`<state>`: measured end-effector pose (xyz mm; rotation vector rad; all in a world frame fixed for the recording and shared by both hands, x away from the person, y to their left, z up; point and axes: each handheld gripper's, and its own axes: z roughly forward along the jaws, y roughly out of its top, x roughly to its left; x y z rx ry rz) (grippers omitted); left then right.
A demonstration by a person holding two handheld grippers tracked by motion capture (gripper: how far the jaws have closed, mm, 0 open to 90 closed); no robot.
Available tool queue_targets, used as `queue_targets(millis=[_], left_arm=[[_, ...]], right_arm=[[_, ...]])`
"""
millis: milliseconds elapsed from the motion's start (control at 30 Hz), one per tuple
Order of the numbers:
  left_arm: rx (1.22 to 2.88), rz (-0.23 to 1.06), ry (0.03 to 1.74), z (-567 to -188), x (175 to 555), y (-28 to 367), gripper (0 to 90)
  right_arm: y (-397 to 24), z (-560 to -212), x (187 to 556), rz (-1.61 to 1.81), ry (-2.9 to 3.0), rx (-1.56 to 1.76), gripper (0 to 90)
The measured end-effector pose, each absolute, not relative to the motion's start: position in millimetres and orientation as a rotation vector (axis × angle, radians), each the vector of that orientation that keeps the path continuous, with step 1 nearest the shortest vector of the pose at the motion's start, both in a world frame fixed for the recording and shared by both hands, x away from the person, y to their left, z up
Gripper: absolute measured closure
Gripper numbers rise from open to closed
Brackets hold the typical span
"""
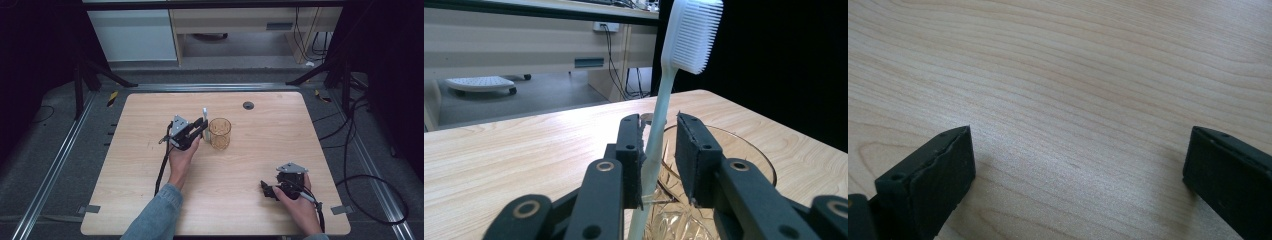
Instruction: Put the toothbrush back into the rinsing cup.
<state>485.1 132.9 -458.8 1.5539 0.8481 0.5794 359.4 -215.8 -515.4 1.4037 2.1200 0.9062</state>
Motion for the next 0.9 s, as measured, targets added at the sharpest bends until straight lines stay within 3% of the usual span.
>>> queue_targets(millis=[300, 700, 900], left_arm=[[1.599, 0.595, 0.825, -455.7, 482.0, 133.8, 59.2], [1.685, 0.584, 0.817, -451.3, 480.5, 132.5, 22.7], [1.71, 0.574, 0.809, -445.9, 479.1, 133.2, 15.0]], right_arm=[[-215.8, -515.4, 359.4, 0.906, 2.12, 1.403, 0.7], [-215.7, -515.4, 359.4, 0.906, 2.12, 1.404, 0.6], [-215.7, -515.4, 359.4, 0.906, 2.119, 1.404, 0.7]])
